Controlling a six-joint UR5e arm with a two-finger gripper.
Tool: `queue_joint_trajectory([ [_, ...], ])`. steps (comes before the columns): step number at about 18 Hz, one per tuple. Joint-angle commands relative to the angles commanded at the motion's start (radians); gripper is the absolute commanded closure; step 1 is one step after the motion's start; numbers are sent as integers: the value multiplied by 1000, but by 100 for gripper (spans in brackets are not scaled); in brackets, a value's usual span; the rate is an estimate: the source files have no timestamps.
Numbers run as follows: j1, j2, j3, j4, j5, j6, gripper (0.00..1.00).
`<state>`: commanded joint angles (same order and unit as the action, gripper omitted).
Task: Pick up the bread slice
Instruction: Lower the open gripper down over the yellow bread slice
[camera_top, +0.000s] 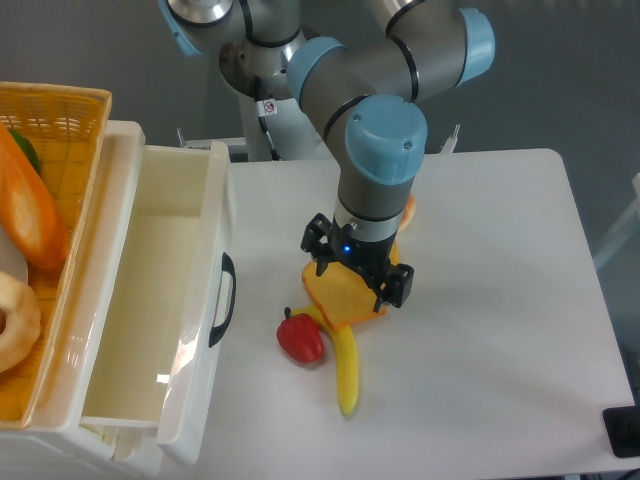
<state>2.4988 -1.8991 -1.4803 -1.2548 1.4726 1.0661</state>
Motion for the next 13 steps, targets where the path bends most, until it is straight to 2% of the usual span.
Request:
queue_joint_trajectory([
  [4, 3, -5, -5, 9, -2, 28, 0],
  [8, 5, -11, -35, 15, 0, 20, 0],
  [13, 12, -34, -106, 124, 0, 15, 0],
])
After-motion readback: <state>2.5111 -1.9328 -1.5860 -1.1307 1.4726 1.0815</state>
